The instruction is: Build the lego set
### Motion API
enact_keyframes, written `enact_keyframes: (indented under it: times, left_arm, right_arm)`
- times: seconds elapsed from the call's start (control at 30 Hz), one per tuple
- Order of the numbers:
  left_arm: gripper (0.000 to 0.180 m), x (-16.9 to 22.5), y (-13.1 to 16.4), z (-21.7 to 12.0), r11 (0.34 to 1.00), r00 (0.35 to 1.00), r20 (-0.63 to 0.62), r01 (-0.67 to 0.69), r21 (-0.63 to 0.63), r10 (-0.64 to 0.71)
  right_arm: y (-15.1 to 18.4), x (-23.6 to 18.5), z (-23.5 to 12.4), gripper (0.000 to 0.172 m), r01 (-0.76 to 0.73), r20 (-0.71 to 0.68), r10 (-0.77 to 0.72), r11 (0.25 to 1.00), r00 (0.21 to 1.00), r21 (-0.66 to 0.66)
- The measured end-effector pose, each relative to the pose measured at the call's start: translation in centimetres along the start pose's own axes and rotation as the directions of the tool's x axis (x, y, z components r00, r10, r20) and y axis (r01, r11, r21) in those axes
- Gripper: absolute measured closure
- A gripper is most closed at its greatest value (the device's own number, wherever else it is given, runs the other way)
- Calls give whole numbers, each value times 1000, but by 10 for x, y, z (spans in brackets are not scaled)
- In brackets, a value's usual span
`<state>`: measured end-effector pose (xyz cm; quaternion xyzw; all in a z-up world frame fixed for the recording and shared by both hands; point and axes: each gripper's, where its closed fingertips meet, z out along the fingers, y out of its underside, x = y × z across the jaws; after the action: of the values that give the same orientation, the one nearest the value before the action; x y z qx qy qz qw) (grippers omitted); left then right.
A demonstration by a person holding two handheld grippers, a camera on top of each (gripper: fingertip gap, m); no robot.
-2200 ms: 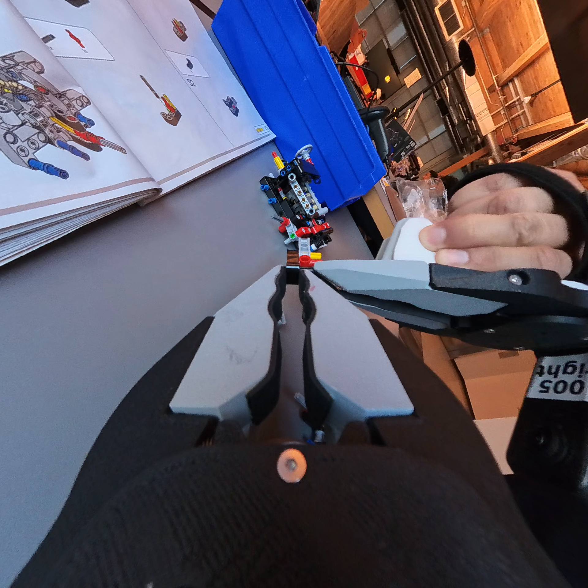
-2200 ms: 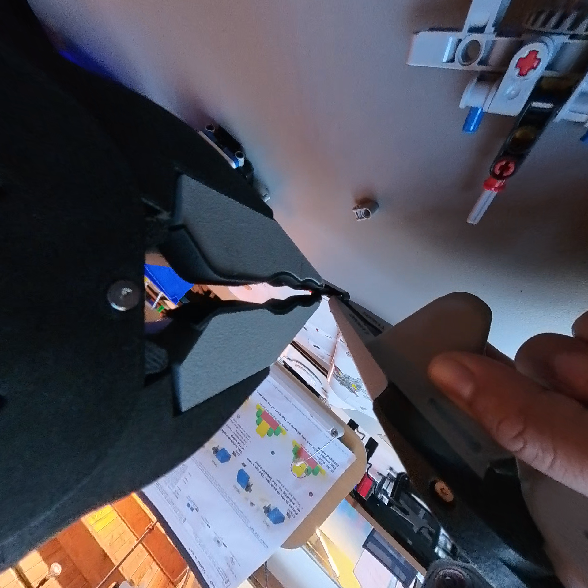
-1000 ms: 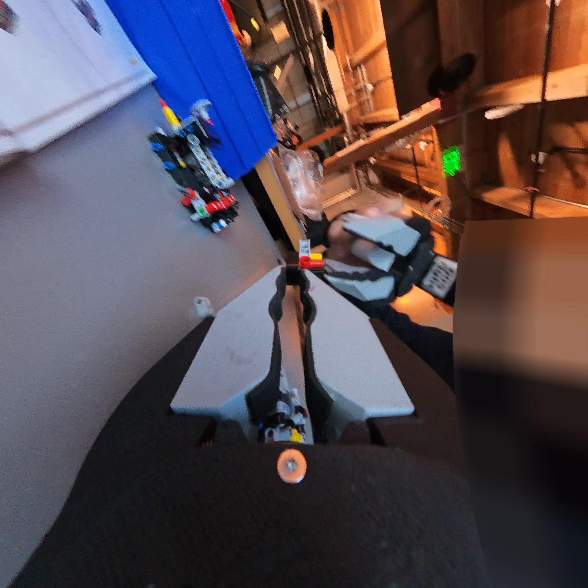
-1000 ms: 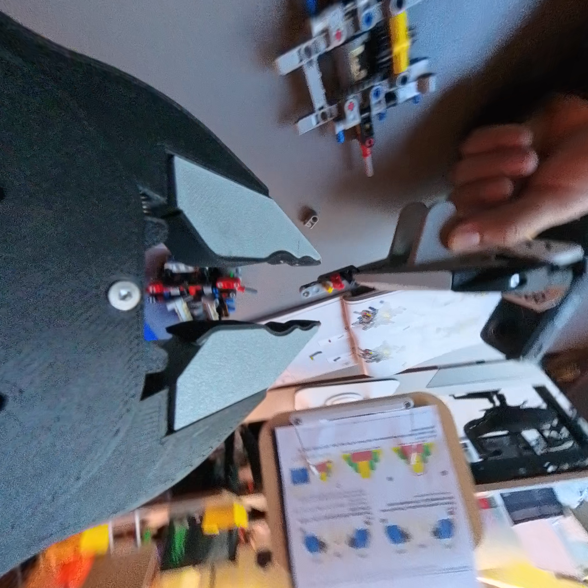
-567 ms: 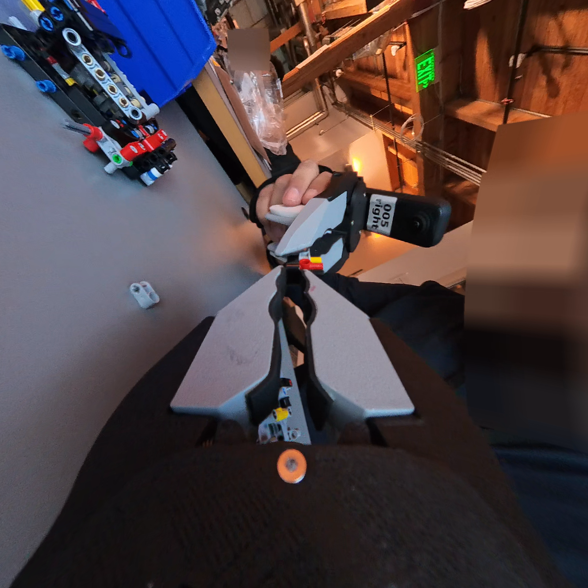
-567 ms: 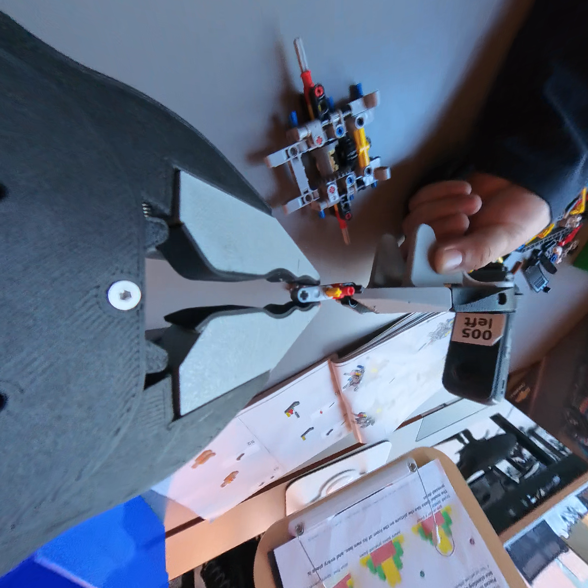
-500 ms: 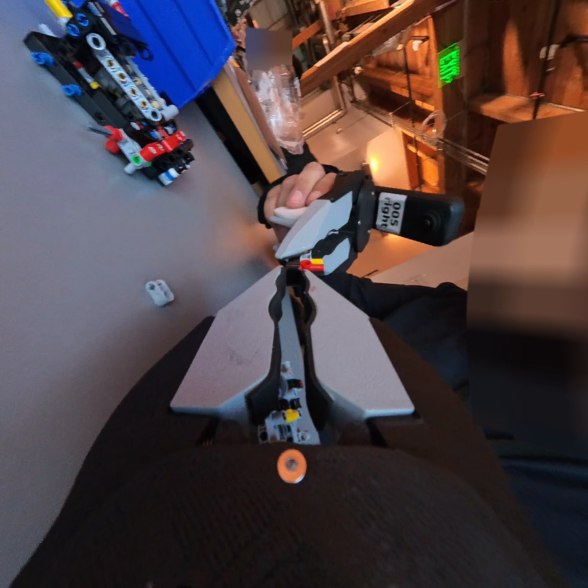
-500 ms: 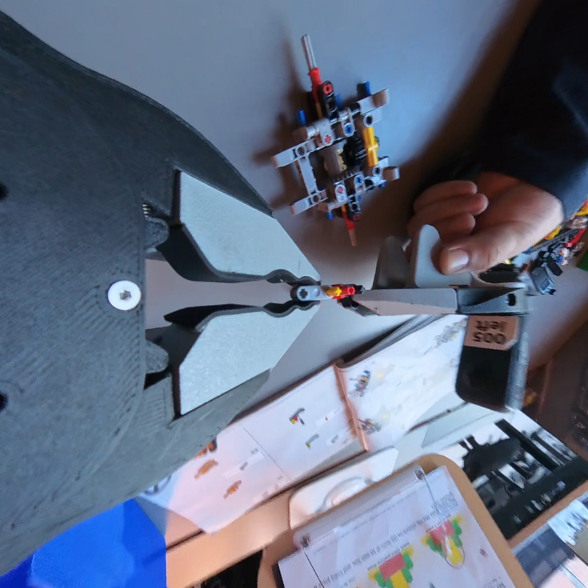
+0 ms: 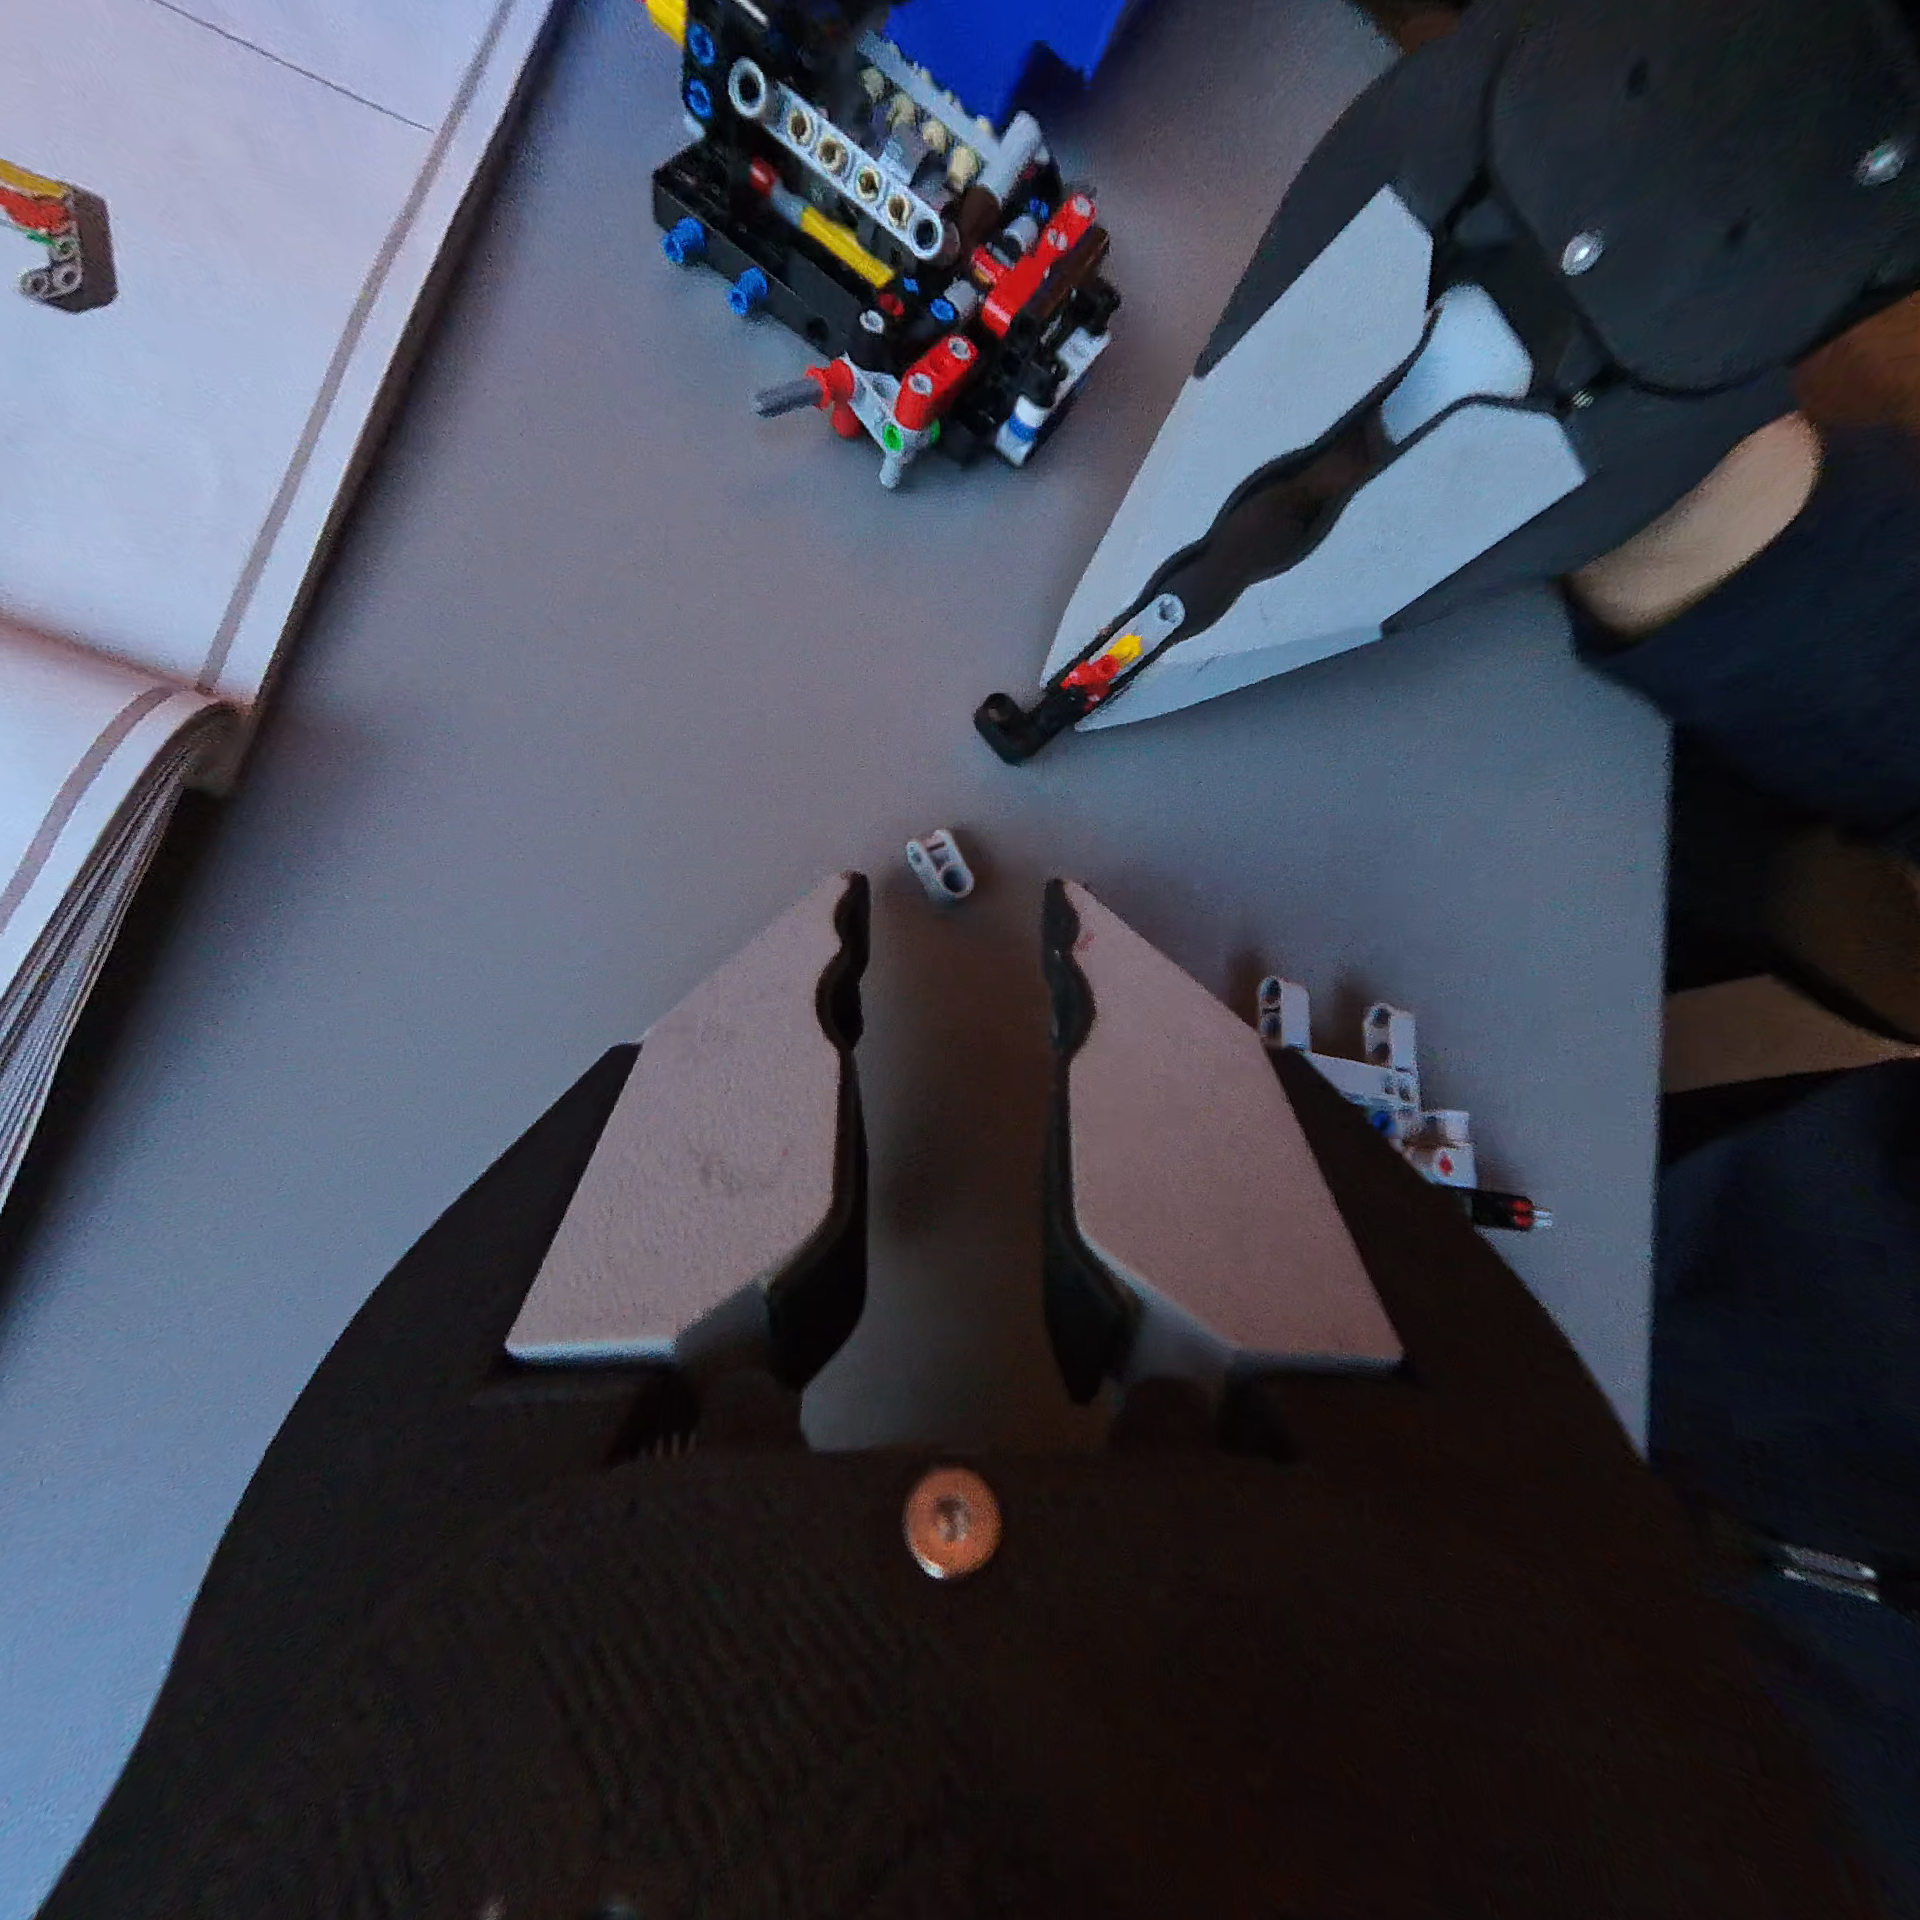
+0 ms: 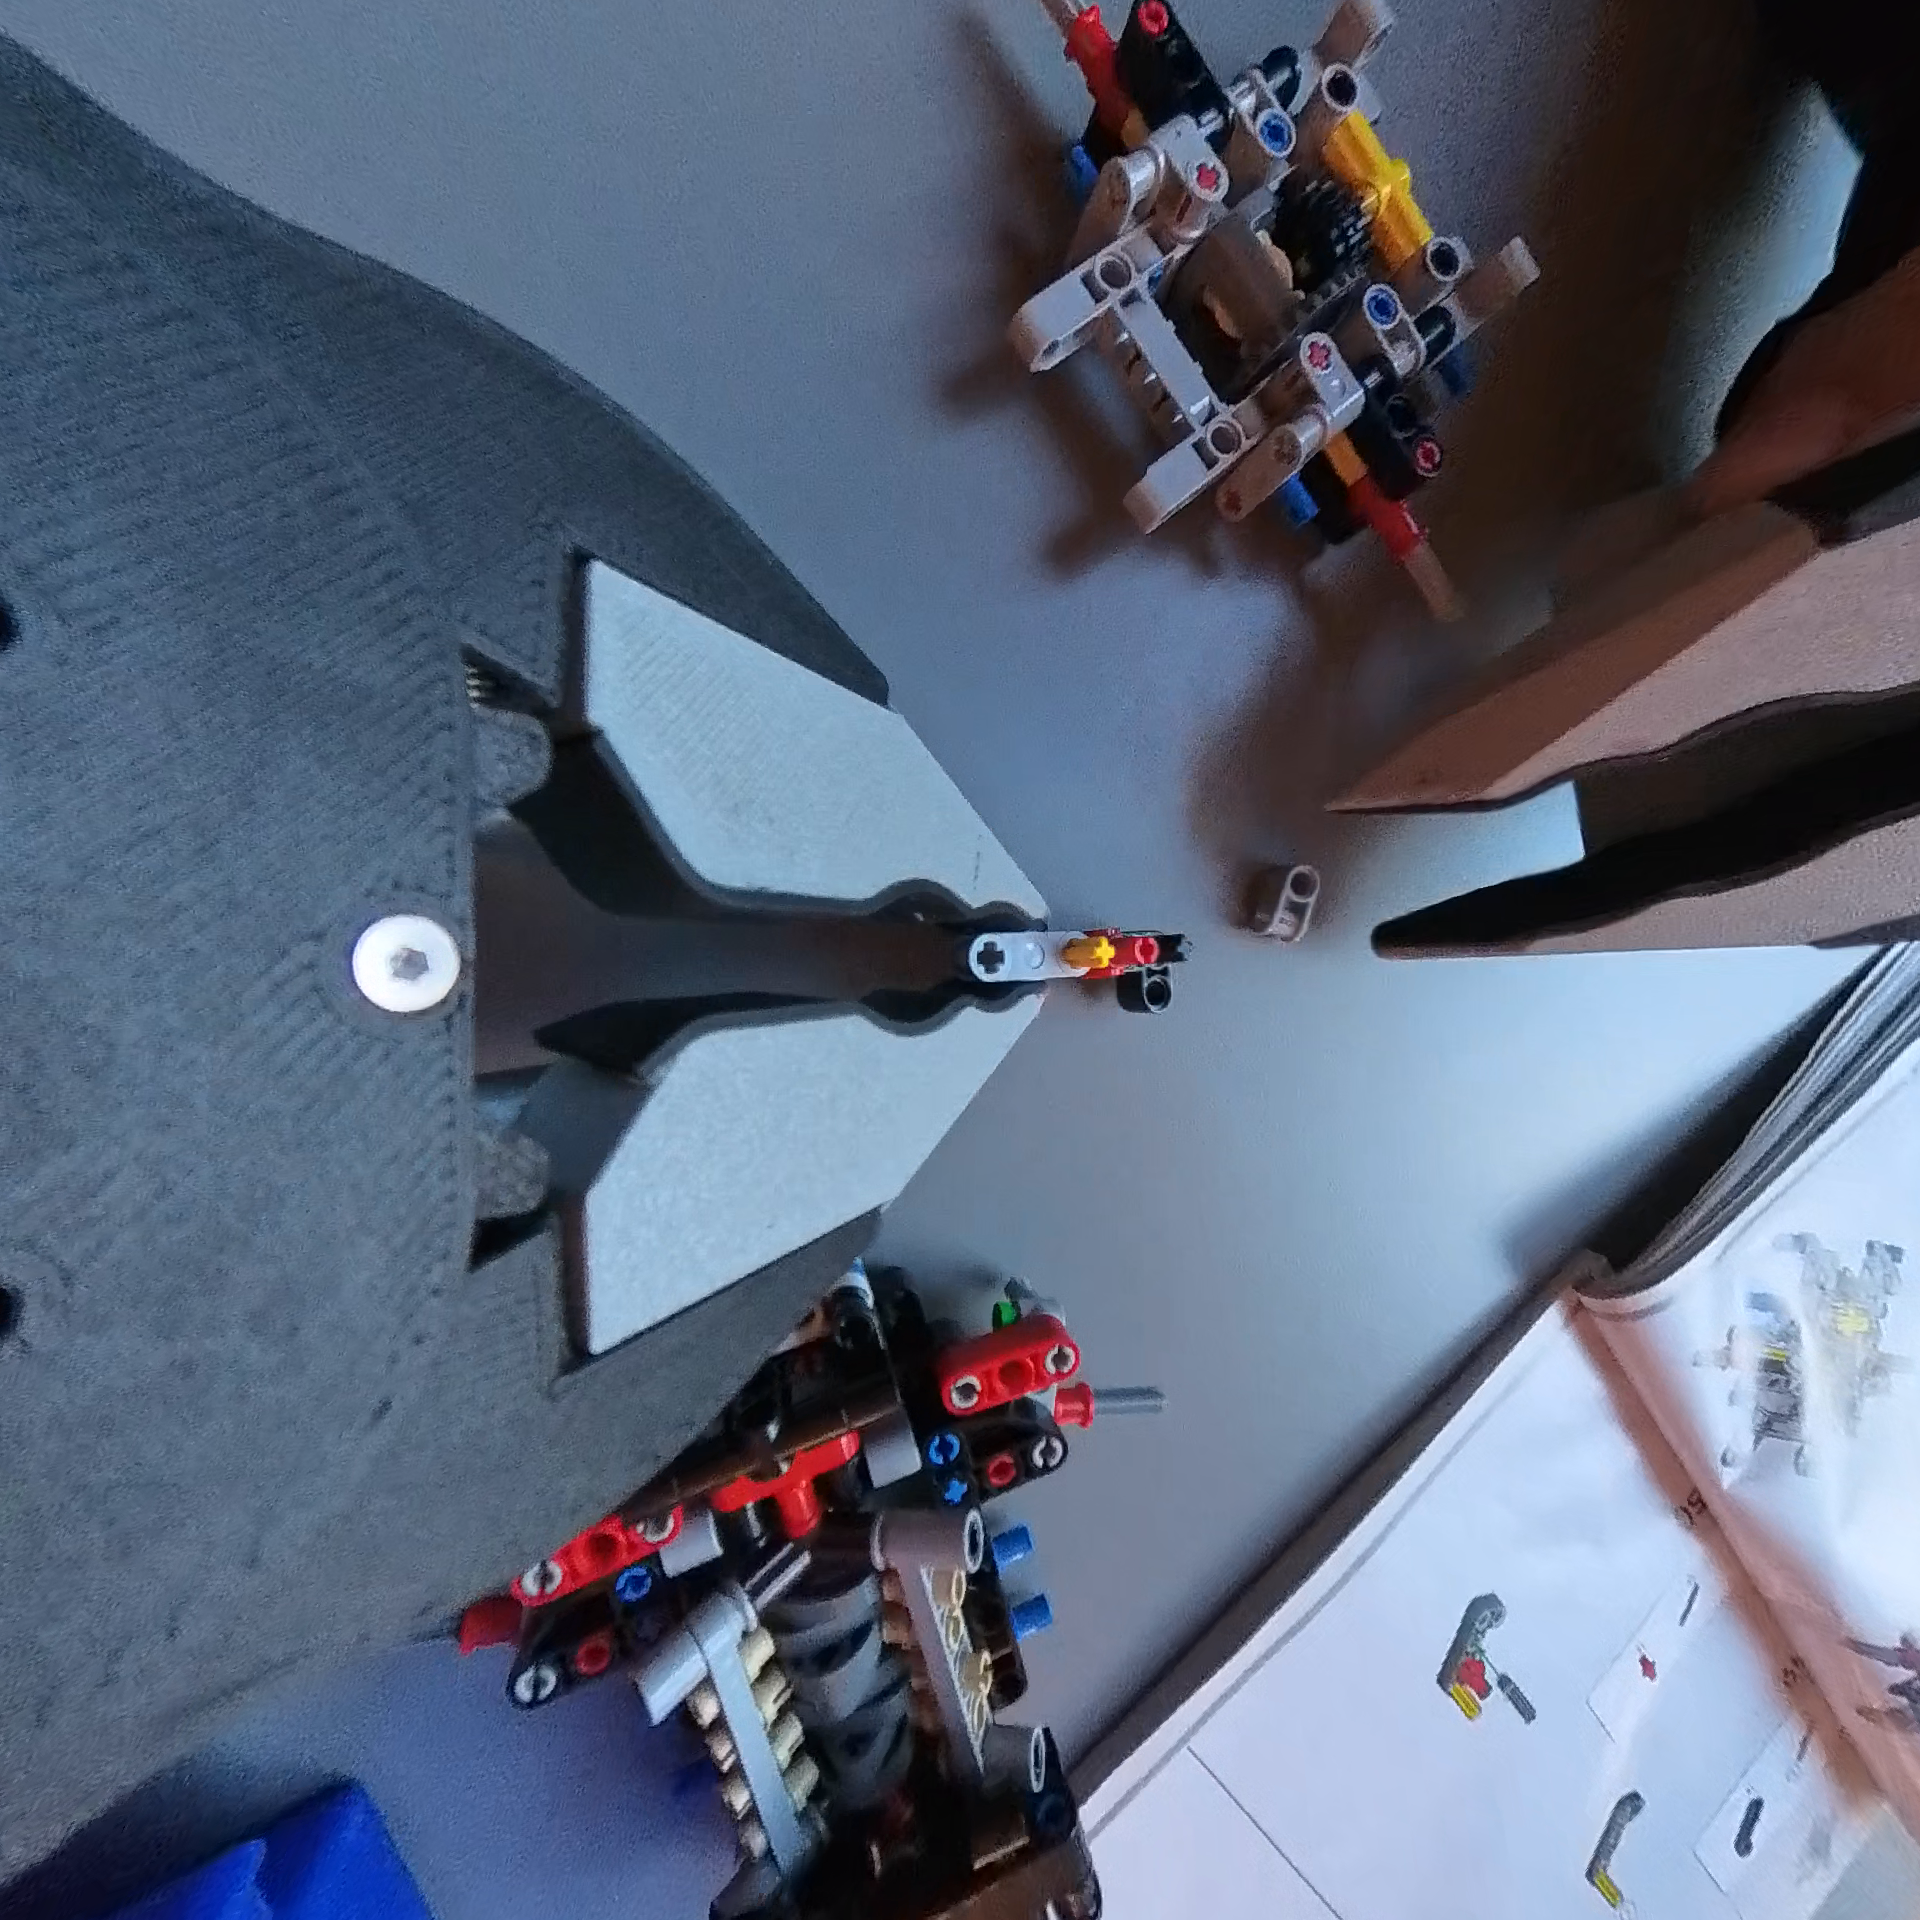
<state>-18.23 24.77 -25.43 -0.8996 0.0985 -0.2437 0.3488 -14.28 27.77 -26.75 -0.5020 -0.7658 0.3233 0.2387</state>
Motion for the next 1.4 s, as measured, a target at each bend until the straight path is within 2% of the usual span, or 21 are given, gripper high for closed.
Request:
enact_keyframes:
  times: [0.1,0.23,0.37,0.57,0.7,0.87,1.0,1.07,1.17,1.3,1.4]
  left_arm:
    - [152,-2,3,6,999,999,41,-23,-42,25]
    - [175,-3,5,10,998,999,36,-17,-52,19]
    - [176,-2,4,11,999,999,30,-39,-38,40]
    - [176,3,6,12,988,988,15,-154,-32,154]
    - [176,13,4,7,983,983,-36,-182,8,182]
    - [176,32,-9,-8,990,972,-217,-62,125,88]
    - [176,48,-23,-25,975,913,-408,87,203,3]
    - [176,55,-23,-28,972,867,-497,154,179,-46]
    - [176,58,-20,-27,965,819,-560,232,121,-127]
    - [176,63,-19,-29,947,733,-650,314,61,-201]
    - [176,66,-16,-28,949,719,-663,312,37,-210]
  right_arm:
    - [0,0,0,167,-3,4,3,1000,1000,1]
    - [0,-1,0,166,-25,33,24,1000,999,5]
    - [0,-3,-1,162,-51,68,50,999,996,8]
    - [0,-5,-3,150,-36,77,35,999,996,15]
    - [-8,-3,-10,147,-5,45,2,996,999,84]
    - [-30,-4,-25,147,105,-51,-96,971,994,216]
    - [-47,-18,-28,148,235,-120,-210,937,970,259]
    - [-55,-21,-30,148,298,-186,-255,918,949,262]
    - [-59,-25,-29,148,388,-258,-328,892,909,232]
    - [-60,-36,-26,154,470,-272,-411,858,870,207]
    - [-64,-46,-25,153,496,-255,-441,838,861,225]
